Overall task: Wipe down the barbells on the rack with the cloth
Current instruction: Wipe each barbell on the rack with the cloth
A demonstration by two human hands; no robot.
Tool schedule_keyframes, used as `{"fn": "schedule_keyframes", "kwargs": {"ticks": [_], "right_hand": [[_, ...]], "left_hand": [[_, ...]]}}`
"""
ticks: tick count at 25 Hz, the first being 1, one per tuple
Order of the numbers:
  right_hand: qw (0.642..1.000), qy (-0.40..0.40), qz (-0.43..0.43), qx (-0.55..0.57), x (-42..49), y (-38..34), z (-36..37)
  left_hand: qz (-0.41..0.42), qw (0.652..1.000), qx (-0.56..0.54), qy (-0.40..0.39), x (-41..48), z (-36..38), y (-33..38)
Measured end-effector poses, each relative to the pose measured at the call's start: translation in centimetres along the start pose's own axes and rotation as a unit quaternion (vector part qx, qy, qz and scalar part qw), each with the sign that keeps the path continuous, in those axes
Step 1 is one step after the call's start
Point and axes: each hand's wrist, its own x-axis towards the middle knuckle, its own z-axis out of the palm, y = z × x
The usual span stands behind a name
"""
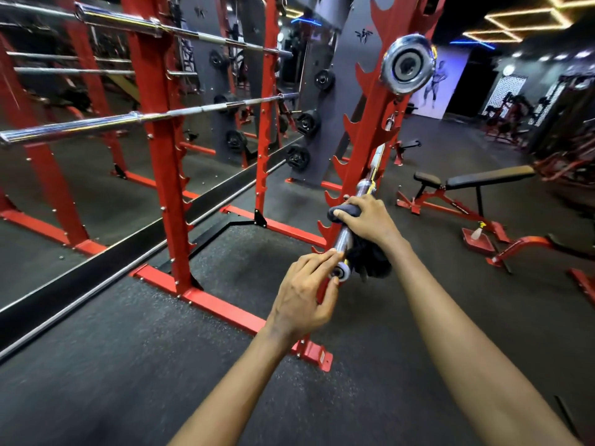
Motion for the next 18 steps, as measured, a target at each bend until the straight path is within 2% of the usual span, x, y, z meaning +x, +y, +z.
{"fn": "schedule_keyframes", "kwargs": {"ticks": [4, 6, 10, 14, 18], "right_hand": [[0.998, -0.017, -0.008, -0.055, -0.7, -0.7, 0.9], [1.000, 0.000, -0.012, -0.027, -1.0, -0.5, 1.0], [0.995, 0.077, 0.062, 0.023, -0.6, -0.9, 1.0], [0.992, 0.104, 0.073, 0.013, -1.5, -0.9, 1.2], [0.989, 0.126, 0.077, 0.003, 0.0, -1.6, -0.5]], "left_hand": [[-0.003, 1.000, 0.009, -0.013, -0.1, -0.5, -0.1], [0.000, 1.000, 0.011, -0.017, 0.1, -0.5, -0.2], [-0.011, 1.000, -0.007, -0.015, 0.1, -0.5, -0.2], [-0.022, 0.999, -0.019, -0.019, 0.6, -1.2, -0.3], [-0.109, 0.993, -0.041, -0.015, 3.8, -4.3, -3.0]]}}
